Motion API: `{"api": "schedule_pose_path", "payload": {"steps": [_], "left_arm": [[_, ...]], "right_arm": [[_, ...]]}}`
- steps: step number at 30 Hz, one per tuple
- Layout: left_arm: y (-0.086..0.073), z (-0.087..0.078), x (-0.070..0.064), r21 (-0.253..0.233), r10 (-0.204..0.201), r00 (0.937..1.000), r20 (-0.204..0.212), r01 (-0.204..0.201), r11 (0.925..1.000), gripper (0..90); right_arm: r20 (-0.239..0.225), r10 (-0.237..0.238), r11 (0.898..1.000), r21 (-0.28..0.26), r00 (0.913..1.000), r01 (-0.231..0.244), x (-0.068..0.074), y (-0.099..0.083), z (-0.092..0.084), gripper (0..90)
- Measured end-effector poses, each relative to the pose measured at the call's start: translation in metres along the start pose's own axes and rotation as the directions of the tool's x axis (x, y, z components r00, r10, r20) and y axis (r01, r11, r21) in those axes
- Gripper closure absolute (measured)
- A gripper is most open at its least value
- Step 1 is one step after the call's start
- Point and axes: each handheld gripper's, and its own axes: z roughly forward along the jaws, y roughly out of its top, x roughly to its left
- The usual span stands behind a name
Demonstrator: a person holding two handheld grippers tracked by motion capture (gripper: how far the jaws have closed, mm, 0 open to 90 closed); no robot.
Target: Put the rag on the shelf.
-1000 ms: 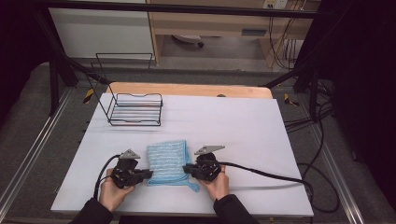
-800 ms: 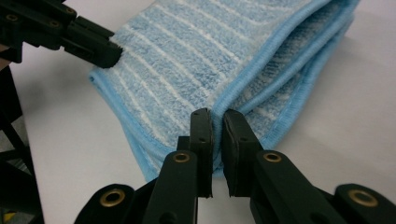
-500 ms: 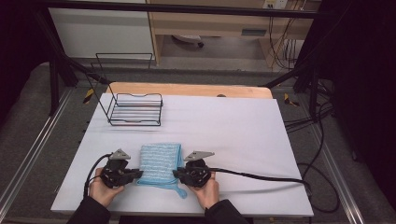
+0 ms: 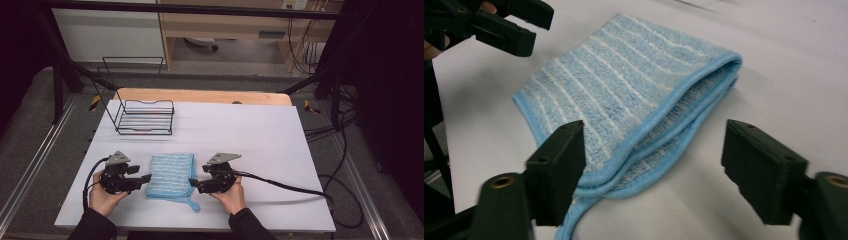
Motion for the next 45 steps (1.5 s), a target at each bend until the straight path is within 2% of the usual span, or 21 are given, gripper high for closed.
{"api": "schedule_pose_path", "payload": {"steps": [2,6,10,15,20,24,27,29,33,36,41,45], "left_arm": [[0.004,0.002,0.004,-0.002,-0.003,1.0000,0.000,0.003,1.0000,27.5],[0.013,0.004,0.006,-0.016,0.007,0.9999,-0.015,-0.007,0.9999,22.1],[0.025,0.007,0.011,-0.024,0.003,0.9996,-0.027,-0.004,0.9997,15.1],[0.036,0.015,0.021,-0.039,-0.021,0.9980,-0.059,0.019,0.9991,12.2],[0.037,0.030,0.032,-0.030,-0.061,0.9952,-0.077,0.059,0.9978,17.7],[0.035,0.042,0.037,-0.014,-0.103,0.9935,-0.049,0.102,0.9946,27.8],[0.034,0.051,0.039,0.021,-0.111,0.9930,-0.041,0.112,0.9935,36.1],[0.033,0.056,0.039,0.035,-0.125,0.9920,-0.017,0.126,0.9914,40.4],[0.029,0.062,0.035,0.065,-0.128,0.9918,-0.005,0.128,0.9897,52.3],[0.028,0.065,0.034,0.084,-0.137,0.9905,0.001,0.137,0.9870,57.5],[0.026,0.067,0.031,0.084,-0.140,0.9901,0.003,0.140,0.9866,64.2],[0.025,0.068,0.029,0.081,-0.144,0.9896,-0.001,0.143,0.9863,68.3]], "right_arm": [[-0.006,0.000,1.000,-0.003,1.0000,0.000,-0.003,0.000,-0.002,15.8],[-0.003,-0.006,1.000,0.002,1.0000,0.006,-0.005,0.001,-0.003,10.2],[0.003,-0.011,1.000,0.008,0.9999,0.011,-0.008,0.001,-0.004,7.6],[0.008,-0.006,1.000,0.009,1.0000,0.006,-0.011,0.000,-0.006,6.4],[0.017,-0.017,1.000,0.016,0.9997,0.016,-0.011,0.000,-0.006,5.2],[0.020,-0.019,0.999,0.027,0.9996,0.018,-0.013,0.000,-0.005,5.0],[0.021,-0.012,0.999,0.035,0.9997,0.012,-0.013,-0.001,-0.004,5.6],[0.019,-0.016,0.999,0.034,0.9997,0.016,-0.013,-0.002,-0.004,6.1],[0.022,-0.017,0.999,0.045,0.9996,0.016,-0.013,-0.003,-0.003,7.5],[0.030,-0.022,0.998,0.057,0.9993,0.020,-0.014,-0.003,-0.002,9.3],[0.043,-0.030,0.997,0.075,0.9986,0.026,-0.016,-0.003,-0.001,12.8],[0.040,-0.021,0.998,0.056,0.9990,0.019,-0.017,0.000,-0.003,15.7]]}}
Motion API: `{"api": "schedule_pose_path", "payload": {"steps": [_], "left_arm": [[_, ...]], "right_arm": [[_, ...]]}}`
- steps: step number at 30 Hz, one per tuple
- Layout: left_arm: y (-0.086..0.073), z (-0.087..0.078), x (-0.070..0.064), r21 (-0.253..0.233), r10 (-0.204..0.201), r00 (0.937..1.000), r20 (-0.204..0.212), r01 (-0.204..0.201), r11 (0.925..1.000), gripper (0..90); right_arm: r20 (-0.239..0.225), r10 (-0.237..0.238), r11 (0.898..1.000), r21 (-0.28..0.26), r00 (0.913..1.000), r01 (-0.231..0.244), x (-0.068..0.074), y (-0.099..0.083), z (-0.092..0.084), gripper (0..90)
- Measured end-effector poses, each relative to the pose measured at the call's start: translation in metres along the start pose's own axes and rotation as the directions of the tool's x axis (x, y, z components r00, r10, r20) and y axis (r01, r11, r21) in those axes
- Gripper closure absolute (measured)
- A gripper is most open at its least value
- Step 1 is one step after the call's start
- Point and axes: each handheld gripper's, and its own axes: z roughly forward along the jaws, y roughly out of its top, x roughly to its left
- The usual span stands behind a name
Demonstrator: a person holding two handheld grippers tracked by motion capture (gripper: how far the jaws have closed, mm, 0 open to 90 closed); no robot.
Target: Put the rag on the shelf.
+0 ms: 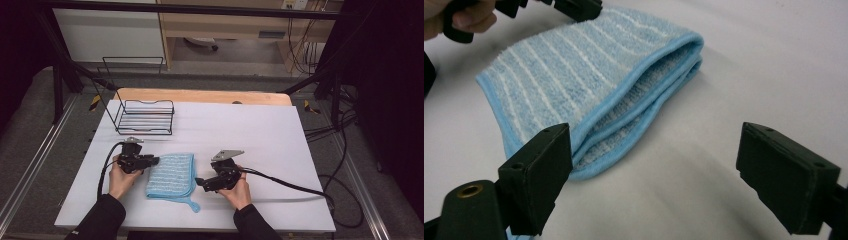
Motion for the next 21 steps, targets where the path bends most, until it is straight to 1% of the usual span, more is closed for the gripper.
{"api": "schedule_pose_path", "payload": {"steps": [3,5,6,7,8,10,11,13,15,18,19,20,21], "left_arm": [[0.000,0.001,-0.002,0.001,0.004,0.9999,-0.013,-0.004,1.0000,69.2],[0.000,0.001,-0.004,0.002,0.007,0.9999,-0.012,-0.007,1.0000,72.5],[0.000,0.001,-0.005,0.004,0.011,0.9998,-0.013,-0.011,0.9999,74.3],[0.000,0.001,-0.005,0.005,0.011,0.9999,-0.011,-0.011,0.9999,74.3],[0.000,0.001,-0.005,0.006,0.012,0.9999,-0.010,-0.012,0.9999,75.5],[0.000,0.001,-0.005,0.006,0.010,0.9999,-0.007,-0.010,0.9999,75.9],[0.000,0.001,-0.005,0.006,0.008,0.9999,-0.007,-0.008,0.9999,76.2],[0.000,0.001,-0.005,0.006,0.008,1.0000,-0.005,-0.008,0.9999,76.8],[0.000,0.001,-0.006,0.006,0.012,0.9999,-0.009,-0.012,0.9999,77.4],[0.000,0.000,-0.007,0.006,0.024,0.9996,-0.015,-0.023,0.9997,79.0],[0.000,0.000,-0.007,0.006,0.024,0.9996,-0.015,-0.023,0.9997,79.3],[0.000,0.000,-0.007,0.007,0.021,0.9997,-0.011,-0.021,0.9997,79.9],[0.000,0.000,-0.007,0.006,0.018,0.9998,-0.008,-0.018,0.9998,79.9]], "right_arm": [[0.004,0.005,1.000,-0.021,1.0000,-0.005,-0.003,0.004,0.000,17.2],[0.002,0.015,0.999,-0.034,0.9999,-0.014,-0.006,0.007,-0.001,19.1],[0.008,0.036,0.998,-0.049,0.9993,-0.036,-0.009,0.013,0.000,21.1],[0.008,0.036,0.998,-0.049,0.9993,-0.036,-0.009,0.013,0.000,21.1],[0.007,0.050,0.997,-0.053,0.9987,-0.050,-0.011,0.016,0.001,21.9],[0.023,0.051,0.997,-0.055,0.9984,-0.050,-0.015,0.025,0.005,24.7],[0.027,0.052,0.997,-0.057,0.9983,-0.051,-0.016,0.029,0.008,26.0],[0.023,0.069,0.996,-0.058,0.9974,-0.067,-0.018,0.036,0.016,29.1],[0.025,0.066,0.996,-0.055,0.9975,-0.065,-0.020,0.042,0.026,32.6],[0.014,0.089,0.996,-0.024,0.9959,-0.089,-0.021,0.049,0.042,38.3],[0.013,0.090,0.996,-0.017,0.9959,-0.090,-0.022,0.050,0.047,40.3],[0.016,0.078,0.997,0.007,0.9968,-0.078,-0.022,0.052,0.055,44.5],[0.016,0.078,0.997,0.007,0.9968,-0.078,-0.022,0.052,0.055,44.5]]}}
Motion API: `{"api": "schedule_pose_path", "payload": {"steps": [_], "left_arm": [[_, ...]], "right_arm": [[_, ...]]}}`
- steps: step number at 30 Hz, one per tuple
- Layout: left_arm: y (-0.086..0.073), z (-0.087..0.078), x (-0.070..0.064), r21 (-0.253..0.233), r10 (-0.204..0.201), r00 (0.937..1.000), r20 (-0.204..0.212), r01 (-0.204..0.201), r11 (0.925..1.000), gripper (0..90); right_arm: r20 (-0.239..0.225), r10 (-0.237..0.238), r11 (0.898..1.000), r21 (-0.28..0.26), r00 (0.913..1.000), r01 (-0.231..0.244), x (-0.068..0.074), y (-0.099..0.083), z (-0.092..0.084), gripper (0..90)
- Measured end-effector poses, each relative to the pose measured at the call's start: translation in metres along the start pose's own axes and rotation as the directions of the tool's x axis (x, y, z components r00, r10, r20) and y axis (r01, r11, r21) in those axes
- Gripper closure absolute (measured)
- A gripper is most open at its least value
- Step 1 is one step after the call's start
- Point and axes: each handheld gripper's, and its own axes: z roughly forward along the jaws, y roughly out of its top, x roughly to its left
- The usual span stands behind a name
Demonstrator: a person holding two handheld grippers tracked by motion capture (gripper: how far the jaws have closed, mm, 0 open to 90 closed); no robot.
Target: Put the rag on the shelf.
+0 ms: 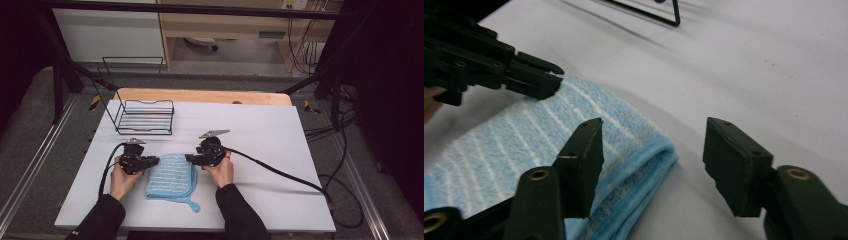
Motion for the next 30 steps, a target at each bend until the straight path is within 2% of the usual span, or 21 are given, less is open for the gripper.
{"api": "schedule_pose_path", "payload": {"steps": [7,15,20,25,30], "left_arm": [[0.000,0.000,0.000,-0.001,0.009,1.0000,0.001,-0.009,1.0000,80.6],[-0.001,0.000,0.001,-0.007,0.011,0.9998,0.014,-0.011,0.9999,80.0],[-0.003,0.000,0.002,-0.016,-0.002,0.9998,0.018,0.002,0.9999,79.9],[-0.003,-0.002,0.003,-0.024,-0.015,0.9994,0.031,0.015,0.9996,81.4],[-0.002,-0.006,0.003,-0.049,-0.023,0.9988,0.042,0.025,0.9985,82.5]], "right_arm": [[-0.006,0.013,0.998,0.065,0.9999,-0.012,-0.006,-0.004,0.014,54.4],[-0.039,0.049,0.994,0.095,0.9980,-0.045,-0.007,-0.005,0.017,63.1],[-0.063,0.086,0.990,0.113,0.9944,-0.078,-0.006,-0.005,0.017,72.9],[-0.079,0.110,0.988,0.118,0.9908,-0.100,-0.005,-0.001,0.012,78.4],[-0.089,0.092,0.993,0.080,0.9917,-0.085,-0.001,0.003,0.002,79.3]]}}
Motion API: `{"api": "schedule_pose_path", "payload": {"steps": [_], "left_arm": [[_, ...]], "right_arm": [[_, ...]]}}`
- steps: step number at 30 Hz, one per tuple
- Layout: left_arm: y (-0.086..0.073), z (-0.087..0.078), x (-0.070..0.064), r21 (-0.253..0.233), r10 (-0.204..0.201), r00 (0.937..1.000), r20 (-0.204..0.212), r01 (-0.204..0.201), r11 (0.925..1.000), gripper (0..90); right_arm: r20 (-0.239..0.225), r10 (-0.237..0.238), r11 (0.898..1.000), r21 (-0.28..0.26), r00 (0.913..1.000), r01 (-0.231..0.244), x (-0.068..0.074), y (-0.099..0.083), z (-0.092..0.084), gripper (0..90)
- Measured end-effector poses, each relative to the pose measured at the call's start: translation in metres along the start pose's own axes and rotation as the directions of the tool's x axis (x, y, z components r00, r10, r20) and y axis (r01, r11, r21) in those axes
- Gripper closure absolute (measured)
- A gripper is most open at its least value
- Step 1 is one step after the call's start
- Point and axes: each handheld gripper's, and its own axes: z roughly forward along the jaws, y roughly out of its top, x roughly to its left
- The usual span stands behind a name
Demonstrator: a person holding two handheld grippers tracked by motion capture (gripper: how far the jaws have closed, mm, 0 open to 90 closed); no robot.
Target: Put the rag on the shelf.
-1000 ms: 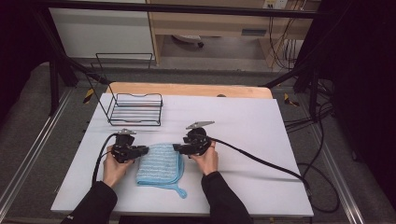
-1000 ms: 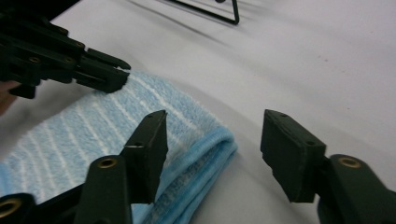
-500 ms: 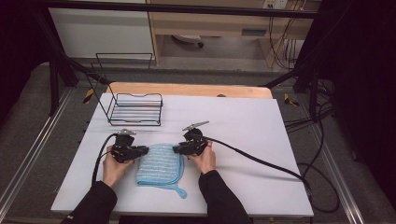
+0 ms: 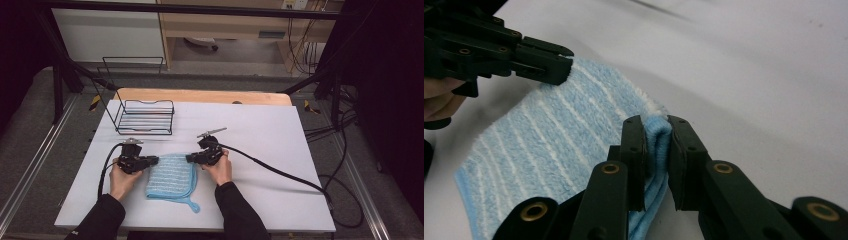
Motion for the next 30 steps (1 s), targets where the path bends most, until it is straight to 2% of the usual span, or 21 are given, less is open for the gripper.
{"api": "schedule_pose_path", "payload": {"steps": [8,17,24,27,28,30], "left_arm": [[0.000,-0.019,-0.004,-0.069,0.019,0.9995,0.025,-0.017,0.9974,82.5],[-0.001,-0.039,-0.012,-0.141,0.051,0.9977,0.044,-0.045,0.9890,82.5],[0.001,-0.049,-0.020,-0.182,0.067,0.9968,0.044,-0.058,0.9815,82.5],[0.003,-0.054,-0.024,-0.205,0.078,0.9960,0.043,-0.068,0.9765,82.5],[0.003,-0.055,-0.025,-0.208,0.081,0.9958,0.043,-0.070,0.9755,82.5],[0.004,-0.058,-0.028,-0.223,0.084,0.9957,0.037,-0.074,0.9719,82.5]], "right_arm": [[-0.001,-0.032,0.997,-0.069,0.9995,0.032,0.014,0.000,-0.016,79.6],[0.003,-0.071,0.990,-0.120,0.9975,0.071,0.024,-0.001,-0.028,79.6],[0.017,-0.102,0.982,-0.161,0.9947,0.103,0.031,-0.002,-0.038,79.7],[0.023,-0.116,0.976,-0.182,0.9930,0.118,0.034,-0.002,-0.045,79.8],[0.028,-0.126,0.971,-0.202,0.9917,0.129,0.037,-0.002,-0.049,79.8],[0.029,-0.129,0.969,-0.209,0.9912,0.133,0.037,-0.002,-0.050,79.8]]}}
